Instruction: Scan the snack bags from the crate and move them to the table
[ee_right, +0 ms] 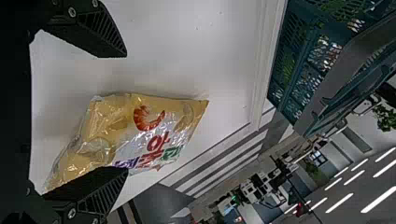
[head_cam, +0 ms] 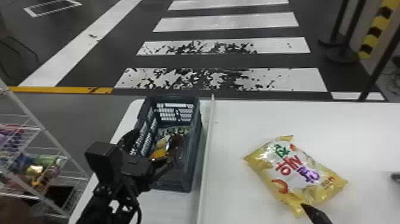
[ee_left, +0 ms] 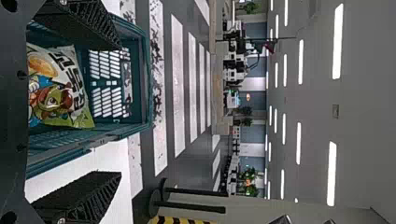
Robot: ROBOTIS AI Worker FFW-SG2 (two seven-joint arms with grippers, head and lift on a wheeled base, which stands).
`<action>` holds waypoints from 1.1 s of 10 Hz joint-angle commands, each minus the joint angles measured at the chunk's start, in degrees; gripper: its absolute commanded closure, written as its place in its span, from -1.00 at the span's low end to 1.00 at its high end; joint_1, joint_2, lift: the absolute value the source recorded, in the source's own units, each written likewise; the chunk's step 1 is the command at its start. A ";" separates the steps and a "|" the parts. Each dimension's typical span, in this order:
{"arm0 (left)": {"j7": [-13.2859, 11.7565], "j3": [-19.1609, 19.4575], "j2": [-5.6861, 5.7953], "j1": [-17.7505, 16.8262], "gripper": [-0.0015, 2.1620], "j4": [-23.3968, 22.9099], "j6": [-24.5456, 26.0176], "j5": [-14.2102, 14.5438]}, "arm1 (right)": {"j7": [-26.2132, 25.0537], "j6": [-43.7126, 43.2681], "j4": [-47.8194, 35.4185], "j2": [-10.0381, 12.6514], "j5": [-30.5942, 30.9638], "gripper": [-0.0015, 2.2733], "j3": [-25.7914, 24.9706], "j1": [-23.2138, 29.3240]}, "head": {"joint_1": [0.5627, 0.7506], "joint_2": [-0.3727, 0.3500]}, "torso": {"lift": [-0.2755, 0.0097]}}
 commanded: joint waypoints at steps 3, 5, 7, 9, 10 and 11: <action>-0.44 0.00 0.01 0.38 -0.97 0.49 0.00 -0.12 | -1.88 -1.49 5.52 -1.04 0.61 -0.83 2.71 -4.20 | 0.41 0.53 | 0.27; -0.61 0.00 0.10 0.38 -0.97 1.01 0.00 -0.12 | -2.76 -3.07 8.33 -2.53 0.61 -0.83 2.80 -5.87 | 0.41 0.51 | 0.27; -0.70 0.09 0.10 0.29 -0.97 1.19 0.00 -0.12 | -3.20 -3.42 9.92 -3.15 0.17 -0.81 2.71 -7.71 | 0.41 0.45 | 0.27; -0.70 0.09 -0.08 0.29 -0.97 1.45 0.18 -0.20 | -3.20 -3.60 10.71 -3.15 -0.27 -0.70 2.71 -8.86 | 0.41 0.40 | 0.27; -0.79 0.09 0.10 0.29 -0.97 1.63 0.18 -0.20 | -3.20 -3.42 11.15 -3.15 -0.27 -0.53 2.71 -9.21 | 0.41 0.40 | 0.27; -0.88 0.00 0.10 0.02 -0.97 1.89 0.18 -0.20 | -3.11 -3.07 11.67 -3.06 -0.27 -0.30 2.80 -9.74 | 0.41 0.39 | 0.27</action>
